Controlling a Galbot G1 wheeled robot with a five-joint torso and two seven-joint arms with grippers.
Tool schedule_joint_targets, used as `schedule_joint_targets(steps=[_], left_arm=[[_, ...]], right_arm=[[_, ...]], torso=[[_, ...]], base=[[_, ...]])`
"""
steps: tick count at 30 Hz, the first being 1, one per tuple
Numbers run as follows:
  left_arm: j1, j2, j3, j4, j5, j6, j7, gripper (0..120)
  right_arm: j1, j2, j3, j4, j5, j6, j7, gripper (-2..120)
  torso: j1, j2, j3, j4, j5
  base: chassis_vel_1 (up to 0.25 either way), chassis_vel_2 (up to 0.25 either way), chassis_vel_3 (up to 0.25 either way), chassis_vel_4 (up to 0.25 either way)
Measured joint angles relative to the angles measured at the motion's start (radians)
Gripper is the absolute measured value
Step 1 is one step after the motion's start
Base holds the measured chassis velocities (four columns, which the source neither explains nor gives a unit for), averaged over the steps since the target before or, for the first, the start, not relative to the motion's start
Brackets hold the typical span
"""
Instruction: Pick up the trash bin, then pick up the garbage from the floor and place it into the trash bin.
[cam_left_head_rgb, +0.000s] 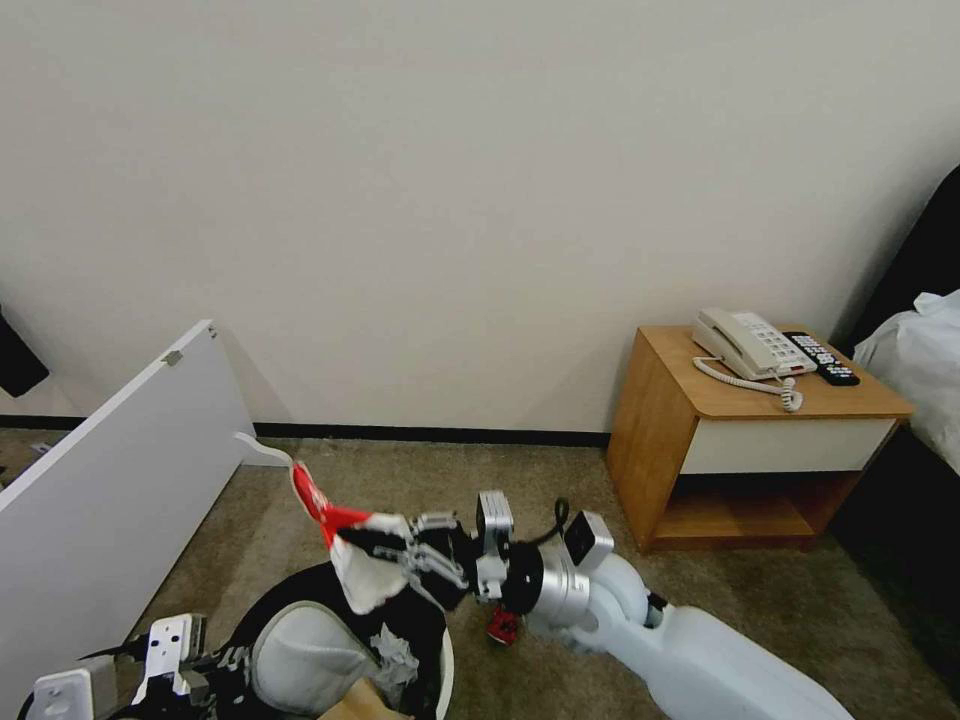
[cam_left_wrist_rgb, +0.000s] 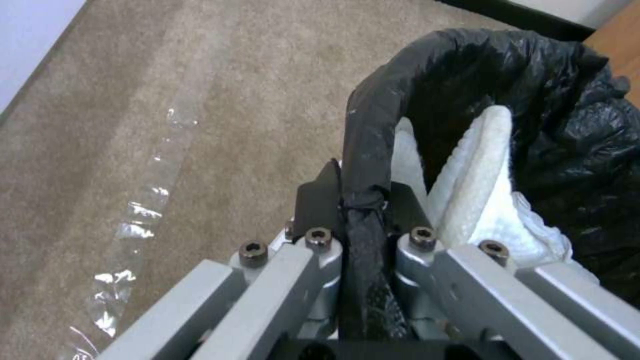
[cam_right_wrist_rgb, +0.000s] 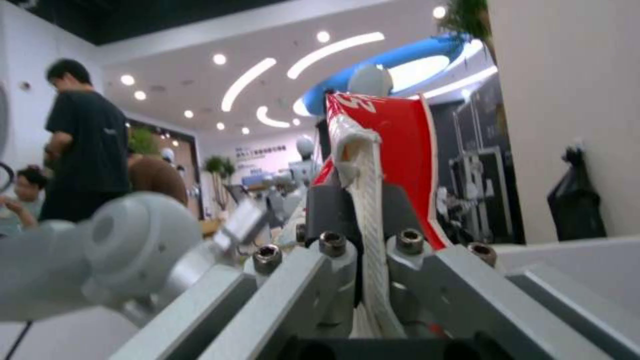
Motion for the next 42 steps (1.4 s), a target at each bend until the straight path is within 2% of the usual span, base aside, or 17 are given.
schedule_joint_targets(steps=[11, 26, 30, 31, 33, 34, 35, 38, 39, 41, 42], left_arm=[[0.003, 0.000, -0.002, 0.000, -0.012, 0.000, -0.003, 4], [-0.006, 0.000, 0.004, 0.000, -0.046, 0.000, -0.001, 4], [-0.010, 0.002, 0.004, 0.000, -0.051, 0.000, 0.000, 4], [-0.010, 0.003, 0.004, 0.000, -0.052, 0.000, 0.000, 4], [-0.011, 0.003, 0.003, 0.000, -0.053, 0.000, 0.000, 4], [-0.011, 0.003, 0.003, 0.000, -0.054, 0.000, 0.000, 4], [-0.011, 0.003, 0.003, 0.000, -0.054, 0.000, 0.000, 4], [-0.012, 0.004, 0.003, 0.000, -0.054, 0.000, 0.000, 4], [-0.012, 0.004, 0.003, 0.000, -0.054, 0.000, 0.000, 4], [-0.013, 0.004, 0.003, 0.000, -0.055, 0.000, 0.000, 4], [-0.013, 0.004, 0.003, 0.000, -0.055, 0.000, 0.000, 4]], right_arm=[[-0.026, 0.015, -0.074, -0.084, -0.129, 0.020, 0.125, 0], [-0.003, 0.046, -0.140, -0.178, -0.173, 0.023, 0.181, 0], [0.003, 0.051, -0.161, -0.192, -0.214, 0.027, 0.242, 0], [0.004, 0.051, -0.168, -0.193, -0.238, 0.031, 0.281, 4], [0.004, 0.051, -0.169, -0.193, -0.243, 0.032, 0.291, 6], [0.004, 0.051, -0.171, -0.191, -0.255, 0.033, 0.312, 14], [0.004, 0.051, -0.171, -0.191, -0.255, 0.033, 0.312, 14], [0.005, 0.042, -0.173, -0.188, -0.268, 0.033, 0.320, 30], [0.005, 0.042, -0.173, -0.188, -0.268, 0.033, 0.320, 30], [0.003, 0.035, -0.173, -0.186, -0.275, 0.033, 0.323, 39], [0.003, 0.035, -0.173, -0.186, -0.275, 0.033, 0.323, 39]], torso=[[0.000, 0.000, 0.000, 0.0001, 0.0000], [0.000, 0.000, 0.000, 0.0001, -0.0001], [0.000, 0.000, 0.000, 0.0001, -0.0001], [0.000, 0.000, 0.000, 0.0001, -0.0001], [0.000, 0.000, 0.000, 0.0001, -0.0001], [0.000, 0.000, 0.000, 0.0001, -0.0001], [0.000, 0.000, 0.000, 0.0001, -0.0001], [0.000, 0.000, 0.000, 0.0001, -0.0001], [0.000, 0.000, 0.000, 0.0001, -0.0001], [0.000, 0.000, 0.000, 0.0001, -0.0001], [0.000, 0.000, 0.000, 0.0001, -0.0001]], base=[[0.000, 0.000, 0.000, 0.000], [0.000, 0.000, 0.000, 0.000], [0.000, 0.000, 0.000, 0.000], [0.000, 0.000, 0.000, 0.000], [0.000, 0.000, 0.000, 0.000], [0.000, 0.000, 0.000, 0.000], [0.000, 0.000, 0.000, 0.000], [0.000, 0.000, 0.000, 0.000], [0.000, 0.000, 0.000, 0.000], [0.000, 0.000, 0.000, 0.000], [0.000, 0.000, 0.000, 0.000]])
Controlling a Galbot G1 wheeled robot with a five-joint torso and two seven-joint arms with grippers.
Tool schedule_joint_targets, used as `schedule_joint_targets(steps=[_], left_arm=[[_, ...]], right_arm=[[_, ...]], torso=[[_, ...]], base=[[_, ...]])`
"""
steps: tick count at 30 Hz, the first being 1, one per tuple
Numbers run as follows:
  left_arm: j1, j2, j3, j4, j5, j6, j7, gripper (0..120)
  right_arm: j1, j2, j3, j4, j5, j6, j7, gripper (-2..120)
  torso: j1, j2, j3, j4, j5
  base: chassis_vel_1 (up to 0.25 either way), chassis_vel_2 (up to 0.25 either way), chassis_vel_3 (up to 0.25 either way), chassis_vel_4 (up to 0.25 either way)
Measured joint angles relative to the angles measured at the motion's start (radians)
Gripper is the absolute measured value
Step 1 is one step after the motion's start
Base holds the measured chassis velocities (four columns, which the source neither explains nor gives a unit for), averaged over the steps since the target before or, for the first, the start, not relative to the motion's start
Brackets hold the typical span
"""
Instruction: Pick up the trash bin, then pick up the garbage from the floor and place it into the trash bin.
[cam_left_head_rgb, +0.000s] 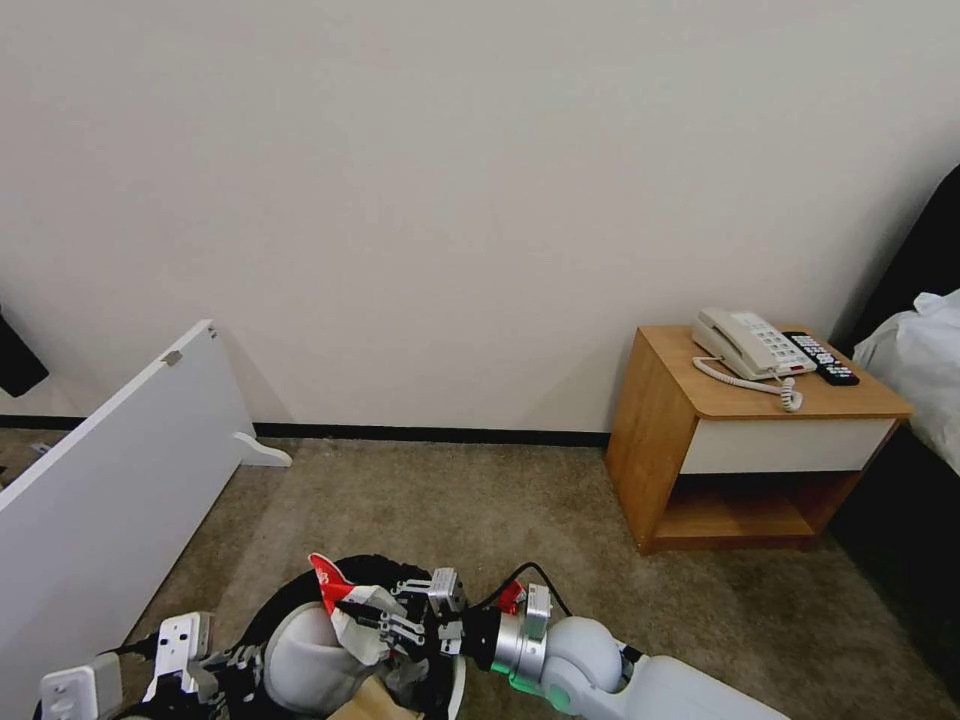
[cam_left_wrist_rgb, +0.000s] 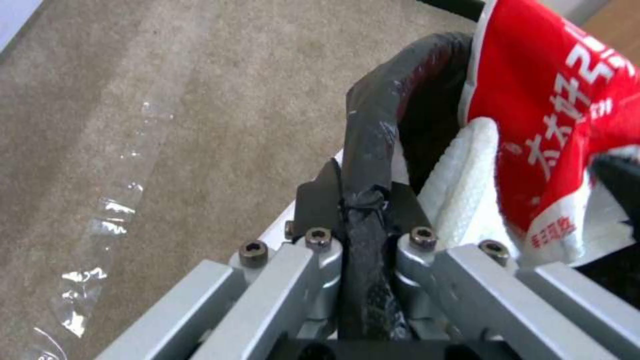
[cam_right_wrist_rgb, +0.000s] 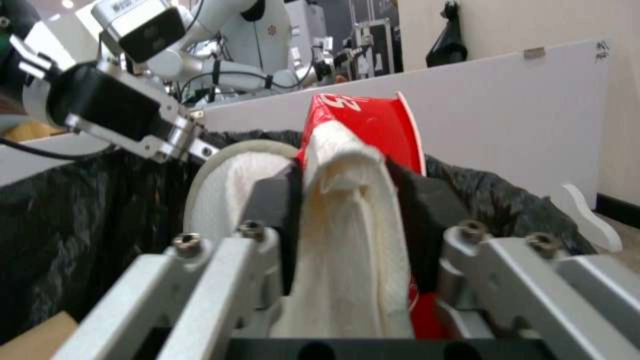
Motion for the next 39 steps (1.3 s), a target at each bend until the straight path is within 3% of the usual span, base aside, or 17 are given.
schedule_joint_targets(steps=[5, 16, 27, 34, 39], left_arm=[[0.000, -0.002, 0.001, 0.000, -0.001, 0.000, 0.000, 4], [0.003, -0.003, 0.001, 0.000, 0.001, 0.000, -0.002, 4], [0.000, -0.003, 0.000, 0.000, 0.002, 0.000, -0.003, 4], [-0.001, -0.010, -0.002, 0.000, 0.009, 0.000, -0.004, 4], [-0.003, -0.015, -0.007, 0.000, 0.019, 0.000, -0.004, 4]], right_arm=[[-0.005, -0.013, 0.011, 0.026, -0.005, 0.000, 0.008, 63], [-0.015, -0.037, 0.038, 0.090, -0.006, 0.022, 0.010, 99], [-0.029, -0.075, 0.074, 0.142, 0.001, 0.032, 0.014, 100], [-0.112, -0.057, 0.220, 0.188, 0.087, 0.070, 0.035, 100], [-0.165, -0.045, 0.341, 0.200, 0.068, 0.061, 0.096, 100]], torso=[[0.000, 0.000, 0.000, 0.0000, 0.0000], [0.000, 0.000, 0.000, 0.0000, 0.0000], [0.000, 0.000, 0.000, 0.0000, 0.0000], [0.000, 0.000, 0.000, 0.0000, 0.0001], [0.000, 0.000, 0.000, 0.0000, 0.0000]], base=[[0.000, 0.000, 0.000, 0.000], [0.000, 0.000, 0.000, 0.000], [0.000, 0.000, 0.000, 0.000], [0.000, 0.000, 0.000, 0.000], [0.000, 0.000, 0.000, 0.000]])
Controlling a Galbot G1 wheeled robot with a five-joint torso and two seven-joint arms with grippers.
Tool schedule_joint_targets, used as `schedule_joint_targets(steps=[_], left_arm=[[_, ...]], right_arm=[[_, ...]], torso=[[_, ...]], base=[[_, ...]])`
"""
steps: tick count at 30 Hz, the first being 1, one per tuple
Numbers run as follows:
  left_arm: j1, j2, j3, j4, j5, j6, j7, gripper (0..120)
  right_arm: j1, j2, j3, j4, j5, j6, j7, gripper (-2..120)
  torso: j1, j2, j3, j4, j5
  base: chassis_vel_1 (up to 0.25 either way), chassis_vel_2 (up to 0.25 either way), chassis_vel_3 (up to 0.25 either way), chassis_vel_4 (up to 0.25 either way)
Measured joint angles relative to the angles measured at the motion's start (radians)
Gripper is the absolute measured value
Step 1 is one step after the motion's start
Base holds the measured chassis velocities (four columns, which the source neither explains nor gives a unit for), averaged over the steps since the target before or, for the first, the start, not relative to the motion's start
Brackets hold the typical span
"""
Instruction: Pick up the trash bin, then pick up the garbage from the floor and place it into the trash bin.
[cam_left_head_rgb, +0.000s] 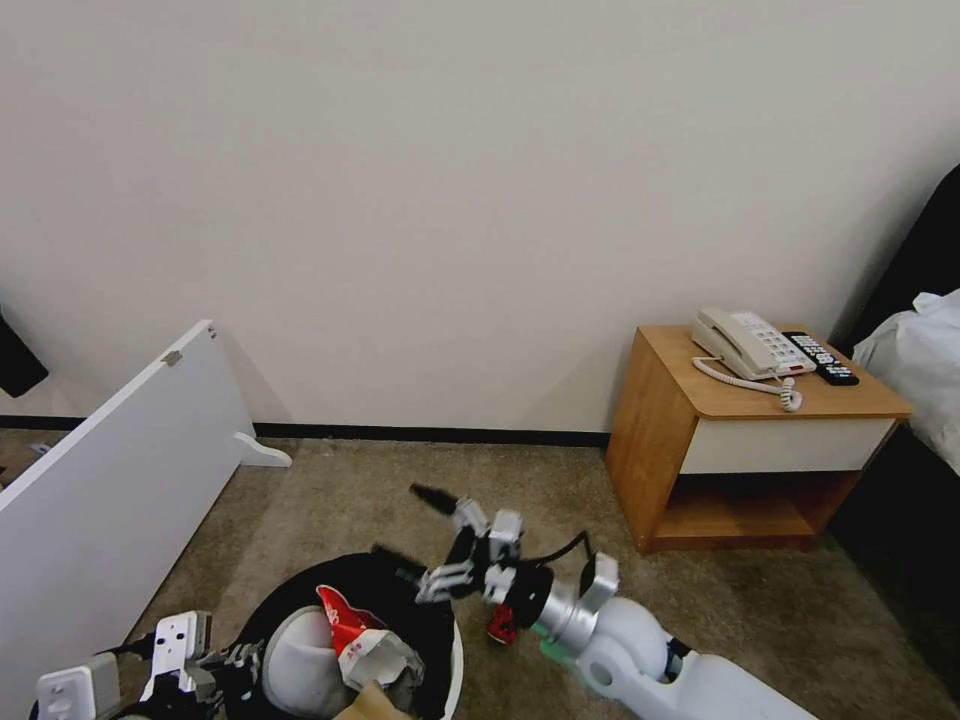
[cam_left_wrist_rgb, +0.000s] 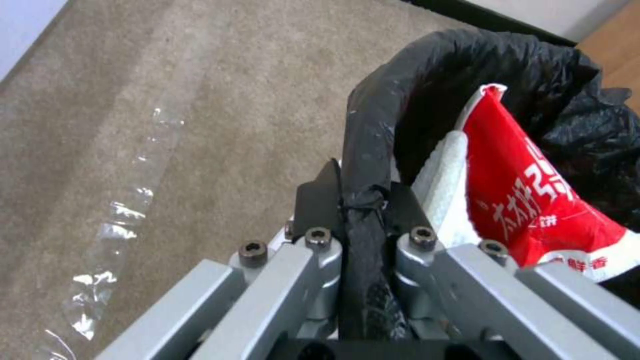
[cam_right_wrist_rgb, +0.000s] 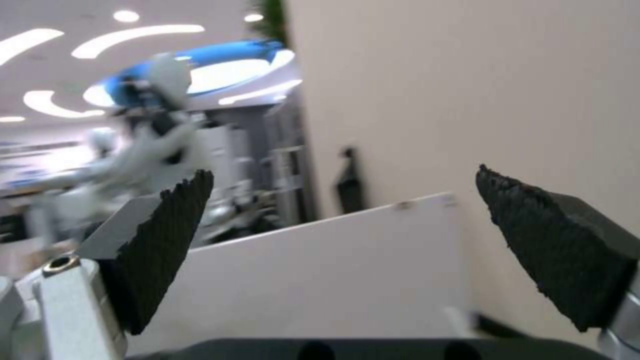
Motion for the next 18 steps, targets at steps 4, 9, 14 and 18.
schedule_joint_targets(steps=[4, 9, 14, 18], left_arm=[[0.000, -0.003, -0.007, 0.000, 0.009, 0.000, 0.000, 4], [0.000, -0.004, -0.014, 0.000, 0.024, 0.000, 0.001, 4], [0.003, -0.005, -0.027, 0.000, 0.031, 0.000, 0.001, 4], [0.002, -0.005, -0.036, 0.000, 0.042, 0.000, 0.001, 4]], right_arm=[[-0.031, 0.016, 0.087, 0.007, -0.051, -0.042, 0.107, 100], [-0.042, 0.037, 0.117, 0.007, -0.095, -0.091, 0.207, 100], [-0.051, 0.053, 0.123, -0.007, -0.134, -0.179, 0.301, 100], [-0.057, 0.062, 0.142, -0.022, -0.173, -0.299, 0.391, 100]], torso=[[0.000, 0.000, 0.000, 0.0000, -0.0001], [0.000, 0.000, 0.000, 0.0000, -0.0001], [0.000, 0.000, 0.000, 0.0001, 0.0000], [0.000, 0.000, 0.000, 0.0000, 0.0000]], base=[[0.000, 0.000, 0.000, 0.000], [0.000, 0.000, 0.000, 0.000], [0.000, 0.000, 0.000, 0.000], [0.000, 0.000, 0.000, 0.000]])
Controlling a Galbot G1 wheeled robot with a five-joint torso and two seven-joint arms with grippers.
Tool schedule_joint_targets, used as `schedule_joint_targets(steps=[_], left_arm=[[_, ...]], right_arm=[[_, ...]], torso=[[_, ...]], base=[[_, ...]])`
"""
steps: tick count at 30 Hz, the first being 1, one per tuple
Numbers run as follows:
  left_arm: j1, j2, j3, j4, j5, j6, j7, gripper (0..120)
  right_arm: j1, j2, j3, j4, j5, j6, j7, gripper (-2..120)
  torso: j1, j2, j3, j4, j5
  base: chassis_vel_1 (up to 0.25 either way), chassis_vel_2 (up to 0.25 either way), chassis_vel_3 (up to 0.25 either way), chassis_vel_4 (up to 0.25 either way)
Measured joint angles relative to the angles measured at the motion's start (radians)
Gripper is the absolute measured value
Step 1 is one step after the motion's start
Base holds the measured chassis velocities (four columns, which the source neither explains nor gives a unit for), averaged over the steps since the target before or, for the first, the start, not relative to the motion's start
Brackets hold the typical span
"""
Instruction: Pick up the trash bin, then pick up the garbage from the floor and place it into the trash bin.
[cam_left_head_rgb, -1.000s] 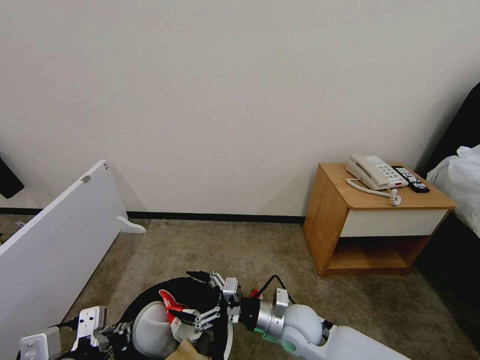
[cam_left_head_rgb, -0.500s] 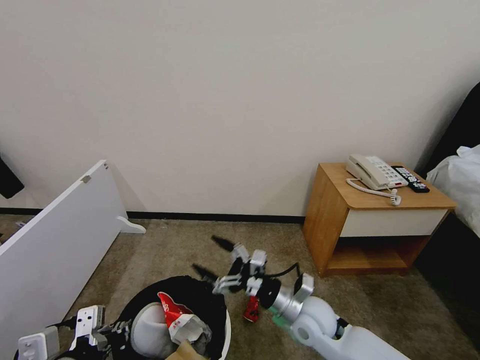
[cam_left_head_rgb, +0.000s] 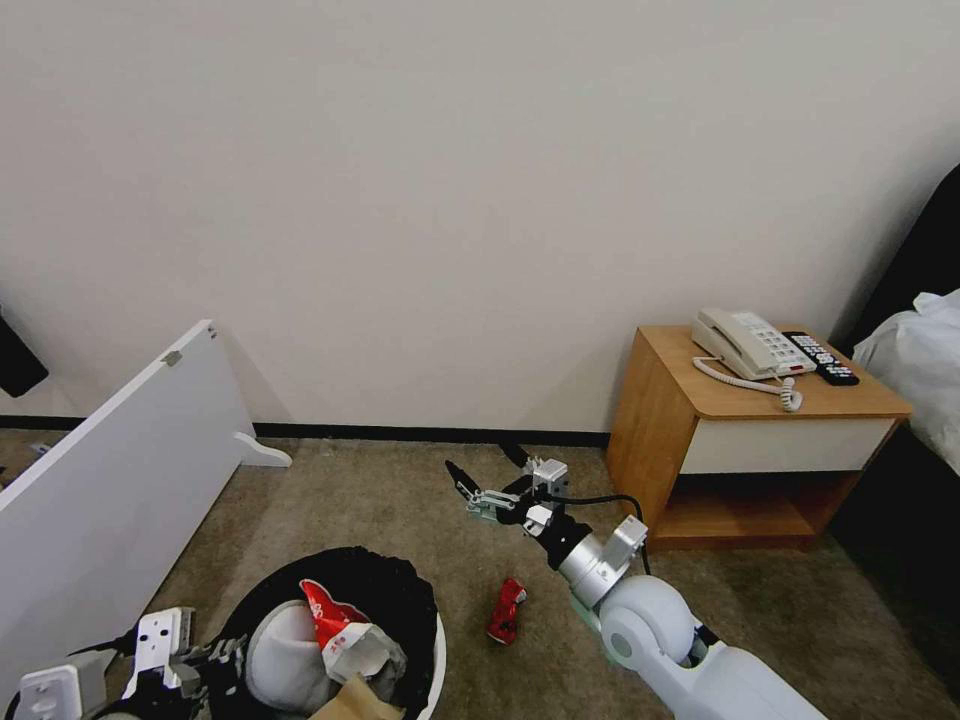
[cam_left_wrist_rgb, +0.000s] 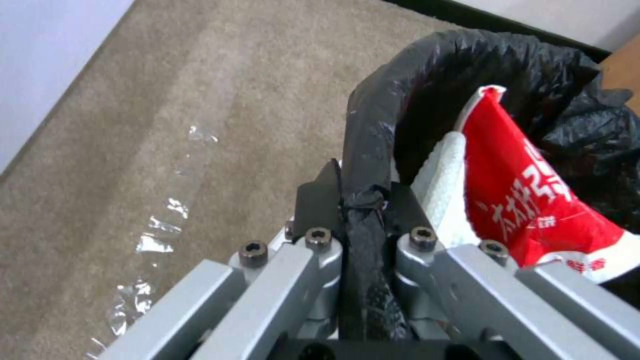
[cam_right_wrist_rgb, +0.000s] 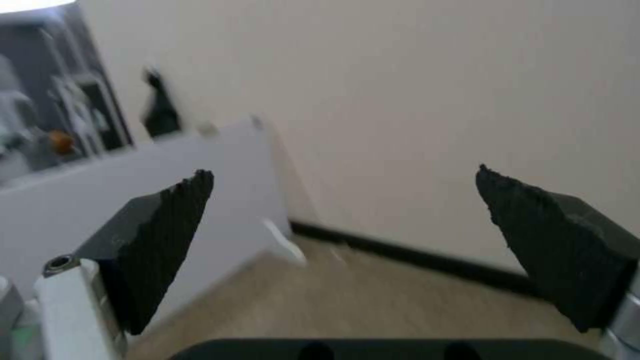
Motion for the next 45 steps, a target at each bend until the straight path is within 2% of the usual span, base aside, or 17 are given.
schedule_joint_targets(steps=[1, 3, 4, 7, 11, 15, 18, 21, 34, 45], left_arm=[[0.000, 0.000, 0.000, 0.000, 0.000, 0.000, 0.000, 4], [-0.001, 0.000, -0.001, 0.000, 0.009, 0.000, 0.000, 4], [-0.001, 0.000, -0.001, 0.000, 0.009, 0.000, 0.000, 4], [-0.003, 0.000, -0.004, 0.000, 0.013, 0.000, 0.000, 4], [-0.003, 0.000, -0.005, 0.000, 0.013, 0.000, 0.000, 4], [-0.004, 0.001, -0.006, 0.000, 0.012, 0.000, 0.000, 4], [-0.004, 0.001, -0.006, 0.000, 0.012, 0.000, 0.000, 4], [-0.006, -0.001, -0.002, 0.000, 0.011, 0.000, 0.000, 4], [-0.010, -0.002, 0.000, 0.000, 0.009, 0.000, 0.000, 4], [-0.016, 0.000, 0.005, 0.000, 0.009, 0.000, 0.000, 4]], right_arm=[[0.000, 0.000, 0.000, 0.000, 0.000, 0.000, 0.000, 100], [-0.001, 0.003, 0.013, -0.008, 0.014, -0.082, 0.006, 100], [-0.001, 0.003, 0.013, -0.008, 0.014, -0.082, 0.006, 100], [0.000, 0.025, 0.031, -0.032, 0.030, -0.208, 0.024, 100], [-0.001, 0.035, 0.029, -0.039, 0.031, -0.259, 0.048, 100], [-0.012, 0.040, 0.009, -0.039, 0.054, -0.362, 0.099, 100], [-0.018, 0.039, 0.004, -0.039, 0.066, -0.389, 0.108, 100], [-0.057, 0.003, -0.004, -0.040, 0.120, -0.487, 0.124, 100], [-0.137, -0.038, 0.035, -0.020, 0.124, -0.563, 0.195, 100], [-0.159, -0.015, 0.088, -0.064, 0.134, -0.586, 0.215, 100]], torso=[[0.000, 0.000, 0.000, 0.0000, 0.0000], [0.000, 0.000, 0.000, 0.0000, 0.0000], [0.000, 0.000, 0.000, 0.0000, 0.0000], [0.000, 0.000, 0.000, 0.0000, 0.0001], [0.000, 0.000, 0.000, 0.0001, 0.0000], [0.000, 0.000, 0.000, 0.0001, 0.0000], [0.000, 0.000, 0.000, 0.0000, 0.0000], [0.000, 0.000, 0.000, 0.0000, 0.0000], [0.000, 0.000, 0.000, 0.0000, 0.0002], [0.000, 0.000, 0.000, -0.0001, 0.0001]], base=[[0.000, 0.000, 0.000, 0.000], [0.000, 0.000, 0.000, 0.000], [0.000, 0.000, 0.000, 0.000], [0.000, 0.000, 0.000, 0.000], [0.000, 0.000, 0.000, 0.000], [0.000, 0.000, 0.000, 0.000], [0.000, 0.000, 0.000, 0.000], [0.000, 0.000, 0.000, 0.000], [0.000, 0.000, 0.000, 0.000], [0.000, 0.000, 0.000, 0.000]])
